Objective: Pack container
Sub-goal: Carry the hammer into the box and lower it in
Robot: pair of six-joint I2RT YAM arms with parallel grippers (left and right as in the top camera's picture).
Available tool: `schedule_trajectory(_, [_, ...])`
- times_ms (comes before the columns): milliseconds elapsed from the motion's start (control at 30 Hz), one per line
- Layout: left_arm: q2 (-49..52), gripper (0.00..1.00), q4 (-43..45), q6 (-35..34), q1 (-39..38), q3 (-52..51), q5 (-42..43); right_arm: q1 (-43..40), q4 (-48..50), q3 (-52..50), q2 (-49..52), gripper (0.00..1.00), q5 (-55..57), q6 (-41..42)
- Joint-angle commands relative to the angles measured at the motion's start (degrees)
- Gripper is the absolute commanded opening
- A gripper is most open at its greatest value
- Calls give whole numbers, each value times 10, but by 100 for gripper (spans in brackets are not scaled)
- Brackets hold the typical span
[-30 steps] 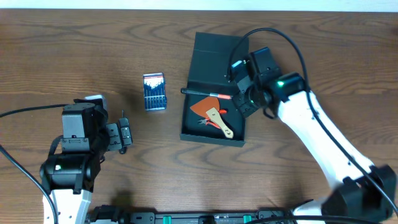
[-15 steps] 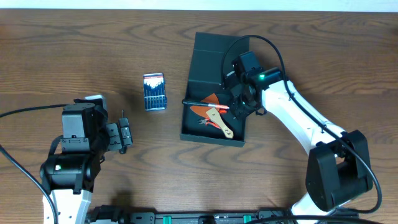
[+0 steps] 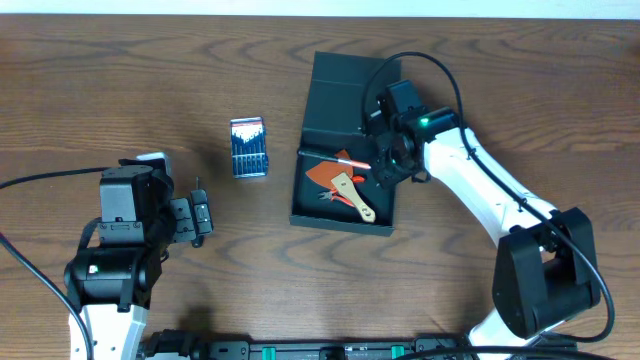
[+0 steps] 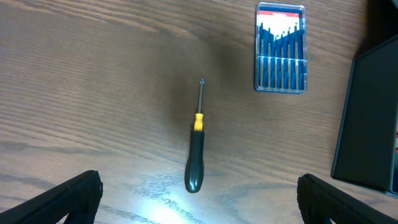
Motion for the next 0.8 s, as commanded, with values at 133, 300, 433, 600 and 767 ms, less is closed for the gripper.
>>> schedule_trajectory(133, [-1, 99, -2, -3, -2, 13, -1, -13, 2, 5, 5, 1, 15, 52])
schedule_trajectory(300, [-1, 98, -2, -3, -2, 13, -1, -13, 1, 5, 5, 1, 20, 52])
schedule_trajectory(433, [-1, 99, -2, -3, -2, 13, -1, -13, -2, 5, 5, 1, 22, 52])
schedule_trajectory(600, [-1, 98, -2, -3, -2, 13, -1, -13, -2, 5, 5, 8, 22, 52])
schedule_trajectory(767, [-1, 99, -2, -3, -2, 13, -1, -13, -2, 5, 5, 27, 22, 52])
